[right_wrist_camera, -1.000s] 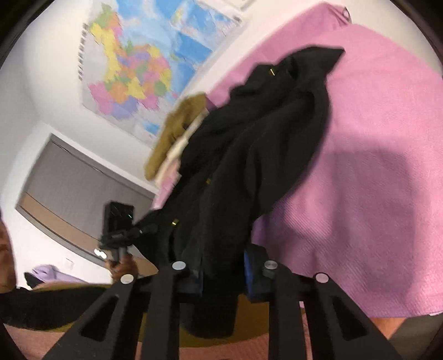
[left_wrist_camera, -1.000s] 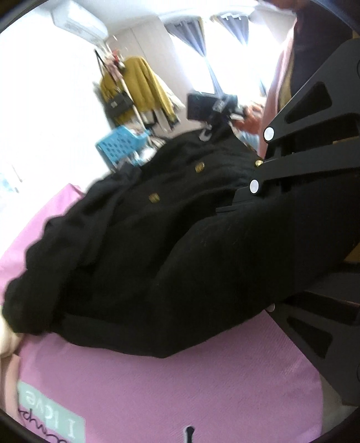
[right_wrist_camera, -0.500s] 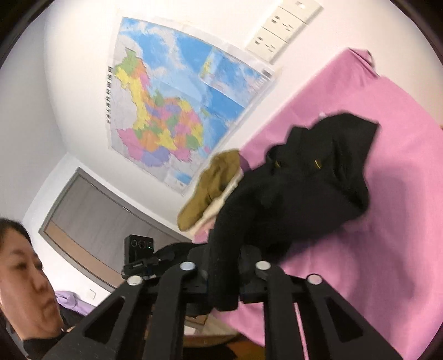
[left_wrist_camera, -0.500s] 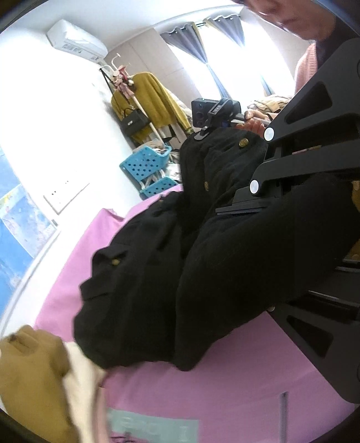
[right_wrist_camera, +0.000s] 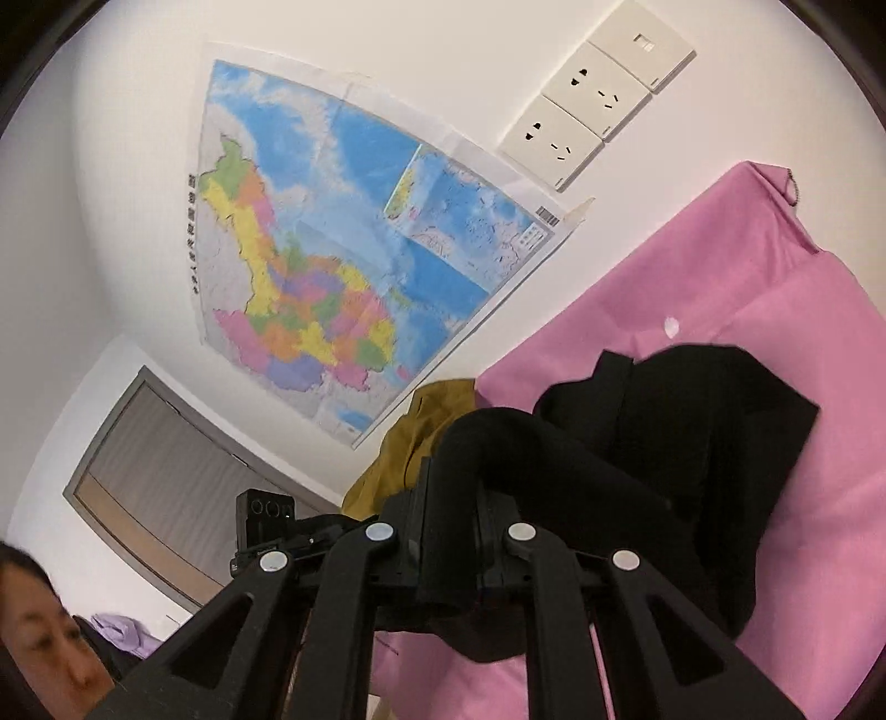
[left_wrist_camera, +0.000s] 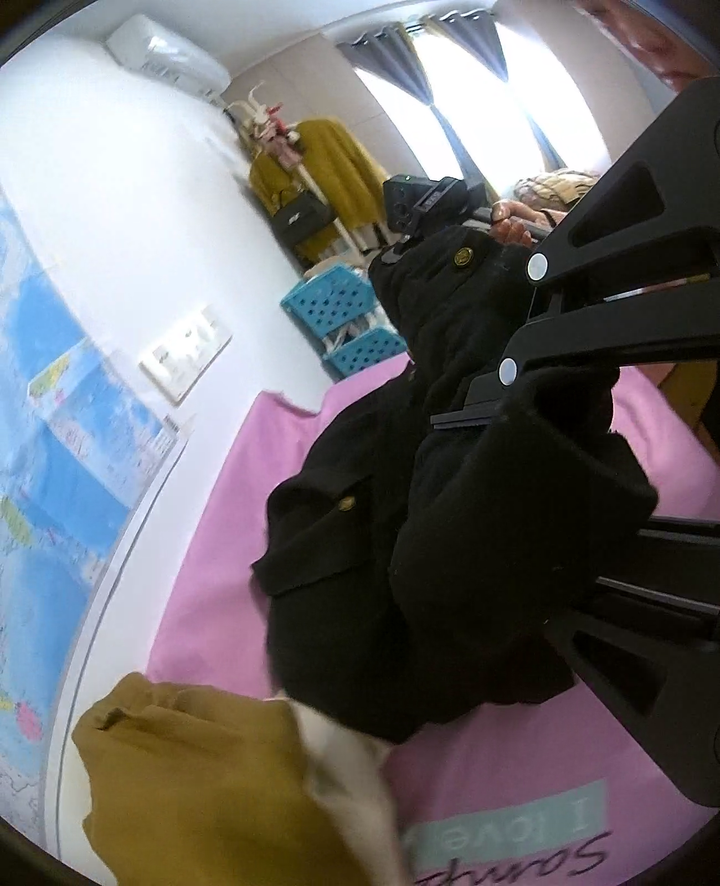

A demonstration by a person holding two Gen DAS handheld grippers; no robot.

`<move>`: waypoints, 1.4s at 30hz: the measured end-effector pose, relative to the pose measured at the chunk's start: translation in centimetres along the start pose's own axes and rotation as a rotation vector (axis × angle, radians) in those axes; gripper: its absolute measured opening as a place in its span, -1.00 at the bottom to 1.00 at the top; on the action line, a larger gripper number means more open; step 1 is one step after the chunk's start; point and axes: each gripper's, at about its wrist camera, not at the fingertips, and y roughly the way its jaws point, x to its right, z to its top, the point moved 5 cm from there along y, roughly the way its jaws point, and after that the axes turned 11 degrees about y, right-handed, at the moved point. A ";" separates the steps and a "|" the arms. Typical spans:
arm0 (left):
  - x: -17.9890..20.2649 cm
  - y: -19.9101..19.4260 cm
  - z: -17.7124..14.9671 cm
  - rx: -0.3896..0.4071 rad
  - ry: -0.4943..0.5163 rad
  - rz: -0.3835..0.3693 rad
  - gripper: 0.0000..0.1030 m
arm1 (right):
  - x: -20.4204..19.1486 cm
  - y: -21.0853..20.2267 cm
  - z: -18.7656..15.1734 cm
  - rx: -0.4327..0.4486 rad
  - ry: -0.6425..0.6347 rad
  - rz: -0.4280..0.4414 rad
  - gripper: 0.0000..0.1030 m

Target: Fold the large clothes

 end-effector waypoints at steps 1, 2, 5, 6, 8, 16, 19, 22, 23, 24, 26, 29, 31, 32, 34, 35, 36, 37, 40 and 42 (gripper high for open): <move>-0.3 0.3 0.6 -0.003 -0.002 0.004 -0.84 | 0.3 0.4 0.6 0.005 0.009 -0.011 -0.82; -0.7 0.6 1.3 -0.005 -0.010 0.008 -0.84 | 0.5 1.0 1.3 0.004 0.018 -0.014 -0.82; -2.0 1.9 3.1 -0.019 -0.035 0.011 -0.84 | 1.6 2.4 3.3 0.012 0.054 -0.030 -0.82; -2.5 2.3 3.6 -0.025 -0.044 0.016 -0.84 | 1.9 2.8 3.8 0.012 0.060 -0.034 -0.82; -3.4 3.2 4.4 -0.035 -0.057 0.021 -0.83 | 2.9 3.9 5.0 0.014 0.086 -0.060 -0.82; -7.9 7.6 6.5 -0.107 -0.130 0.082 -0.78 | 6.9 8.2 7.8 -0.022 0.132 -0.189 -0.82; -9.3 9.0 6.5 -0.137 -0.144 0.118 -0.77 | 8.7 9.6 8.3 -0.039 0.162 -0.232 -0.82; -10.8 10.3 6.4 -0.158 -0.176 0.129 -0.76 | 10.3 10.7 8.6 -0.053 0.192 -0.263 -0.79; -11.2 10.5 6.4 -0.161 -0.188 0.125 -0.76 | 10.6 10.8 8.7 -0.053 0.201 -0.270 -0.79; -11.7 10.7 6.4 -0.164 -0.199 0.121 -0.75 | 11.1 11.1 8.8 -0.057 0.211 -0.282 -0.77; -12.6 11.2 6.4 -0.174 -0.224 0.116 -0.72 | 11.7 11.3 9.0 -0.058 0.222 -0.305 -0.69; -13.4 11.8 6.3 -0.188 -0.247 0.107 -0.71 | 12.0 11.0 9.4 -0.036 0.218 -0.336 0.01; -13.5 12.1 6.3 -0.199 -0.249 0.101 -0.69 | 11.4 10.4 9.8 0.005 0.163 -0.381 0.46; -13.6 12.2 6.3 -0.203 -0.253 0.101 -0.68 | 10.8 10.1 9.8 0.015 0.113 -0.399 0.46; -13.6 12.2 6.3 -0.203 -0.256 0.103 -0.64 | 10.0 10.1 9.5 0.006 0.050 -0.423 0.49; -13.5 12.2 6.3 -0.203 -0.256 0.103 -0.63 | 9.3 10.3 9.1 -0.016 -0.012 -0.443 0.49; -13.5 12.1 6.3 -0.202 -0.257 0.099 -0.59 | 8.9 10.7 8.6 -0.042 -0.063 -0.459 0.50; -13.5 12.1 6.3 -0.201 -0.258 0.093 -0.55 | 8.6 11.4 7.9 -0.080 -0.131 -0.499 0.52; -13.0 11.6 6.6 -0.164 -0.279 0.056 -0.07 | 8.3 13.8 5.5 -0.191 -0.308 -0.626 0.52; -12.4 10.6 7.1 -0.112 -0.268 0.055 0.32 | 9.0 15.0 4.2 -0.253 -0.426 -0.742 0.36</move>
